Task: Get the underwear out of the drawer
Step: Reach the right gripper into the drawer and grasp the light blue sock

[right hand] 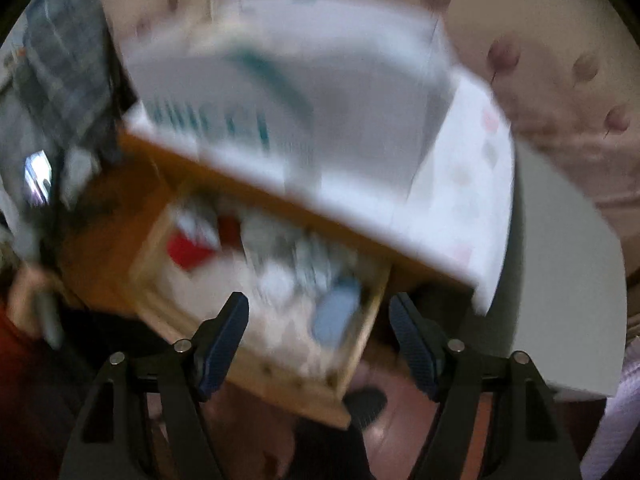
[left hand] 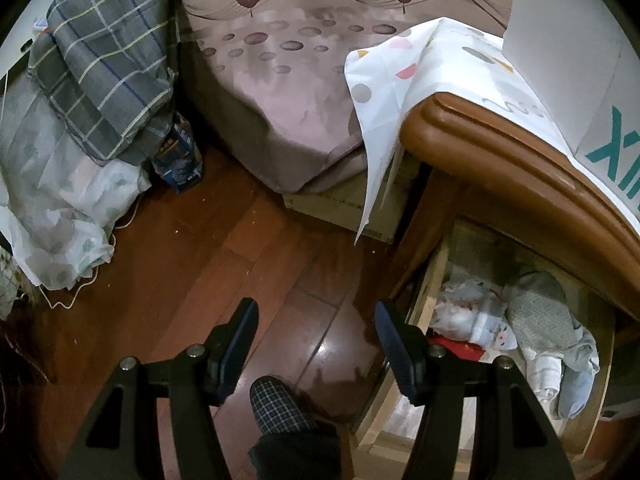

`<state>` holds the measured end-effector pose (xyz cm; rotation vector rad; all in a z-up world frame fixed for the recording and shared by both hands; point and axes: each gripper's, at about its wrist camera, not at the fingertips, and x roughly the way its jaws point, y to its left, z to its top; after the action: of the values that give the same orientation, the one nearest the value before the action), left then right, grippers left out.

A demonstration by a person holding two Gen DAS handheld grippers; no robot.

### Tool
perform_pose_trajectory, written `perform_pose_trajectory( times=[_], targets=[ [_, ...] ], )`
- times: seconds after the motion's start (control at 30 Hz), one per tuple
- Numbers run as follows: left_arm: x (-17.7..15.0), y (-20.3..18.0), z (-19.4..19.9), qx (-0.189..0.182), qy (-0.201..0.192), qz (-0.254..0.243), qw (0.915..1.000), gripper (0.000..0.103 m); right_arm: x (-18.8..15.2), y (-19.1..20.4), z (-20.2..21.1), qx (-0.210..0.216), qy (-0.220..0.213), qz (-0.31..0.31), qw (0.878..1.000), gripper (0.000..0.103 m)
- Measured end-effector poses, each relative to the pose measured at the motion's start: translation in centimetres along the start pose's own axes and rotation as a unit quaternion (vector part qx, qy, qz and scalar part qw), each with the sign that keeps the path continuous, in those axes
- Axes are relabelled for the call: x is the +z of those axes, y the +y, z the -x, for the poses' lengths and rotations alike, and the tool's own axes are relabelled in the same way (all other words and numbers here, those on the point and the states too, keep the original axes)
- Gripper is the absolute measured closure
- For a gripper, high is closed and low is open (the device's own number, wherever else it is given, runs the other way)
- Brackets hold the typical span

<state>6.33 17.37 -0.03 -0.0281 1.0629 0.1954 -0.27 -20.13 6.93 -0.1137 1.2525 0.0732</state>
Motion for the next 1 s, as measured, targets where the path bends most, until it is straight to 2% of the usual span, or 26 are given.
perform_pose_trajectory(
  times=[0.1,0.2,0.4,0.83,0.93,1.0],
  targets=[
    [0.0,0.2,-0.2,0.004,0.004,0.007,1.0000,0.041,-1.1,0.2,-5.1,-0.003,0.045,0.001,0.999,0.047],
    [0.1,0.5,-0.4,0.000,0.011,0.015,0.9998,0.041,-1.3,-0.1,-9.5,-0.008,0.075,-0.001,0.997,0.050],
    [0.2,0.5,-0.7,-0.001,0.013,0.012,0.9998,0.041,-0.9,0.7,-15.2,-0.026,0.114,0.043,0.992,0.050],
    [-0.1,-1.3,-1.0,0.004,0.012,-0.024,0.9996,0.041,-0.2,1.0,-21.7,-0.047,0.177,0.095,0.978,0.048],
    [-0.2,-1.7,-1.1,0.002,0.014,-0.028,0.9995,0.041,0.4,1.1,-22.2,-0.049,0.174,0.111,0.977,0.044],
    [-0.2,-1.8,-1.2,-0.001,0.016,-0.033,0.9993,0.041,0.6,1.4,-22.9,-0.070,0.175,0.134,0.973,0.039]
  ],
)
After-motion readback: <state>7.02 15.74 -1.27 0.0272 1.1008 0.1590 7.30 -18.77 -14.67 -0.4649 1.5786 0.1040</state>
